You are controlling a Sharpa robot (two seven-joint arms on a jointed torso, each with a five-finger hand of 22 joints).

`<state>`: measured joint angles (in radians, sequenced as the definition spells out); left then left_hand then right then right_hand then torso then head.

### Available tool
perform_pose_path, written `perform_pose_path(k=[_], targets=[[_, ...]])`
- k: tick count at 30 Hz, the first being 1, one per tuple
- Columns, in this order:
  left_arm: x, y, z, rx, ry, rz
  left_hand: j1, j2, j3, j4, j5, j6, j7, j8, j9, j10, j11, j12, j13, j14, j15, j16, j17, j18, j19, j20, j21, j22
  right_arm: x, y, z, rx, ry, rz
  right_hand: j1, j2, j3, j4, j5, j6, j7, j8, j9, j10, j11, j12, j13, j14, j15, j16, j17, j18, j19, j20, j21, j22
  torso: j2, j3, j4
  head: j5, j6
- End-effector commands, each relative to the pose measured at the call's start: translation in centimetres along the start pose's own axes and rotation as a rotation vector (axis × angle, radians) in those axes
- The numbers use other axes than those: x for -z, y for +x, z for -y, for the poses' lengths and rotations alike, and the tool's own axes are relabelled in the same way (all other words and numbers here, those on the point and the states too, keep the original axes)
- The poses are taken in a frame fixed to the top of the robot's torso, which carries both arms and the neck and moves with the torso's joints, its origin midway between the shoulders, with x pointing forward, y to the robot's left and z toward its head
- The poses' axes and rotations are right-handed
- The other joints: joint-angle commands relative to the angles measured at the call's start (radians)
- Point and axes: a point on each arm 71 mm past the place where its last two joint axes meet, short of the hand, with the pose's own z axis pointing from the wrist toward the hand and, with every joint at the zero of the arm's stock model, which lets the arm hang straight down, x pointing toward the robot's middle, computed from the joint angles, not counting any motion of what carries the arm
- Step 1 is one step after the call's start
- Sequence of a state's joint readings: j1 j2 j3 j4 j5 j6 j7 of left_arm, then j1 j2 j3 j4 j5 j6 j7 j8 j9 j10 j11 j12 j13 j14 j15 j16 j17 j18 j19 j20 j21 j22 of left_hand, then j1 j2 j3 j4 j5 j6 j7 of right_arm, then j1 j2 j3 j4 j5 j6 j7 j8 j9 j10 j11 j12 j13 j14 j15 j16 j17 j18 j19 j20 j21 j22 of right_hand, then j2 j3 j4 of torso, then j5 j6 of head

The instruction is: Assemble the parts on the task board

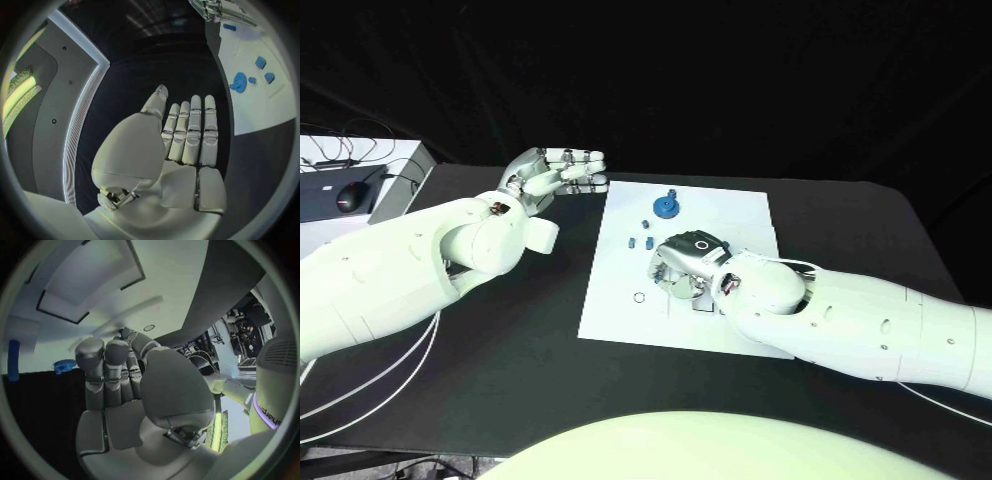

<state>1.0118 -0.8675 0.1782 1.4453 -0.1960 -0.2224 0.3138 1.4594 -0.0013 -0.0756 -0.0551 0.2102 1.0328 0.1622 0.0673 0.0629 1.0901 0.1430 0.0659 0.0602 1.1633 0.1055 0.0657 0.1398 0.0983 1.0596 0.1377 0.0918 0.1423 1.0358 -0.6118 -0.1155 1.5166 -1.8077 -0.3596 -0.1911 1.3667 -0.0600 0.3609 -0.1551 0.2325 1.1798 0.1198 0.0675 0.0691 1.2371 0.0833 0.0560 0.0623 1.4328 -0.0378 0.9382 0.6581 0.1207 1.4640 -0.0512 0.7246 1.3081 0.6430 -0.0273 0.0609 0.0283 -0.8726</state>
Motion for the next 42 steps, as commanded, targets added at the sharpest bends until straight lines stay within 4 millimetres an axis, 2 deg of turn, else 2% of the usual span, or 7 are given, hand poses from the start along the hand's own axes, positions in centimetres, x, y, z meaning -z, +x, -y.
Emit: perform_pose_path(k=[1, 8, 18, 26, 32, 37, 42], targets=[[0.0, 0.2, 0.1, 0.008, 0.004, -0.016, -0.003, -0.002, 0.001, 0.002, 0.000, 0.000, -0.002, -0.004, -0.001, -0.004, 0.000, -0.004, -0.001, -0.002, 0.006, 0.000, -0.001, -0.010, 0.001, 0.001, 0.006, -0.003, 0.0, 0.2, -0.1, -0.007, -0.016, 0.005, -0.022, -0.013, -0.010, 0.007, -0.002, -0.026, 0.000, -0.006, -0.002, -0.015, -0.016, 0.003, -0.002, -0.006, 0.007, 0.001, -0.003, 0.013, 0.026, 0.005, -0.023, 0.084, 0.000, 0.0001, -0.0001, 0.002, 0.000], [0.0, 0.2, 0.0, 0.008, 0.002, -0.018, -0.003, 0.000, 0.002, 0.002, 0.000, 0.003, -0.007, -0.004, -0.001, -0.005, -0.001, -0.004, -0.001, -0.003, 0.006, 0.000, -0.001, -0.010, 0.001, 0.001, 0.007, -0.004, 0.2, -0.1, 0.0, -0.026, -0.027, 0.041, -0.049, -0.059, -0.063, 0.034, 0.002, -0.083, -0.014, -0.005, -0.002, -0.114, 0.008, 0.004, -0.001, -0.009, 0.022, -0.013, -0.013, 0.036, 0.016, 0.019, -0.153, 0.050, 0.000, 0.0007, -0.0013, 0.002, 0.000], [-0.1, 0.2, 0.0, 0.008, 0.001, -0.018, -0.003, -0.001, 0.001, 0.002, 0.000, -0.002, -0.002, -0.004, -0.001, -0.005, 0.000, -0.004, -0.001, -0.002, 0.006, 0.000, -0.001, -0.010, 0.001, 0.001, 0.007, -0.005, 1.0, -0.7, 0.2, -0.050, -0.027, 0.107, -0.004, -0.051, -0.165, 0.074, 0.011, -0.101, -0.020, -0.004, 0.000, -0.157, 0.018, 0.006, 0.000, -0.004, 0.029, -0.029, -0.028, 0.058, 0.035, 0.033, -0.279, 0.016, 0.000, 0.0009, -0.0005, 0.000, 0.004], [-0.1, 0.1, 0.0, 0.007, -0.001, -0.016, -0.003, -0.001, 0.001, 0.002, 0.000, -0.002, -0.002, -0.004, -0.001, -0.005, 0.000, -0.004, -0.001, -0.002, 0.006, 0.000, -0.001, -0.010, 0.001, 0.001, 0.007, -0.005, 2.7, -2.1, 1.4, -0.093, 0.007, 0.146, 0.008, -0.052, -0.181, 0.094, 0.019, -0.103, -0.018, -0.006, -0.001, -0.143, 0.014, 0.004, -0.001, -0.004, 0.027, -0.027, -0.028, 0.058, 0.048, 0.031, -0.293, 0.023, -0.002, 0.0012, -0.0030, -0.007, 0.016], [-0.1, -0.1, -0.1, 0.006, -0.001, -0.013, -0.003, -0.001, 0.001, 0.002, 0.000, -0.002, -0.002, -0.004, -0.001, -0.005, 0.000, -0.004, -0.001, -0.002, 0.006, 0.000, -0.001, -0.010, 0.001, 0.001, 0.007, -0.005, 4.0, -4.6, 5.2, -0.104, 0.117, 0.083, -0.017, -0.066, -0.155, 0.102, 0.031, -0.119, 0.009, -0.006, -0.003, -0.073, 0.001, 0.004, -0.002, -0.004, 0.019, -0.011, -0.019, 0.042, 0.050, 0.021, -0.227, 0.054, -0.002, 0.0017, -0.0068, -0.021, 0.034], [-0.1, -0.2, -0.1, 0.005, 0.000, -0.011, -0.003, -0.002, -0.001, 0.002, 0.000, -0.003, -0.004, -0.004, -0.001, -0.008, 0.001, -0.004, -0.001, -0.004, 0.007, 0.000, -0.001, -0.010, 0.000, 0.003, 0.007, -0.008, 4.8, -6.2, 8.4, -0.067, 0.197, 0.035, -0.011, -0.078, -0.284, 0.126, 0.054, -0.160, 0.013, -0.003, 0.000, -0.124, 0.012, 0.006, 0.001, -0.007, 0.027, -0.012, -0.017, 0.047, 0.047, 0.029, -0.258, 0.054, -0.004, 0.0032, -0.0120, -0.029, 0.039], [-0.1, -0.3, -0.1, 0.005, 0.001, -0.011, -0.003, -0.002, -0.001, 0.002, 0.000, -0.003, -0.005, -0.004, -0.001, -0.009, 0.001, -0.004, -0.001, -0.006, 0.008, 0.000, -0.001, -0.010, -0.001, 0.003, 0.006, -0.009, 5.1, -6.7, 9.9, -0.033, 0.230, 0.015, 0.013, -0.090, -0.318, 0.171, 0.054, -0.172, 0.012, -0.005, 0.000, -0.145, 0.015, 0.009, -0.001, -0.008, 0.029, -0.011, -0.015, 0.053, 0.049, 0.032, -0.285, 0.050, -0.003, 0.0049, -0.0123, -0.031, 0.041]])
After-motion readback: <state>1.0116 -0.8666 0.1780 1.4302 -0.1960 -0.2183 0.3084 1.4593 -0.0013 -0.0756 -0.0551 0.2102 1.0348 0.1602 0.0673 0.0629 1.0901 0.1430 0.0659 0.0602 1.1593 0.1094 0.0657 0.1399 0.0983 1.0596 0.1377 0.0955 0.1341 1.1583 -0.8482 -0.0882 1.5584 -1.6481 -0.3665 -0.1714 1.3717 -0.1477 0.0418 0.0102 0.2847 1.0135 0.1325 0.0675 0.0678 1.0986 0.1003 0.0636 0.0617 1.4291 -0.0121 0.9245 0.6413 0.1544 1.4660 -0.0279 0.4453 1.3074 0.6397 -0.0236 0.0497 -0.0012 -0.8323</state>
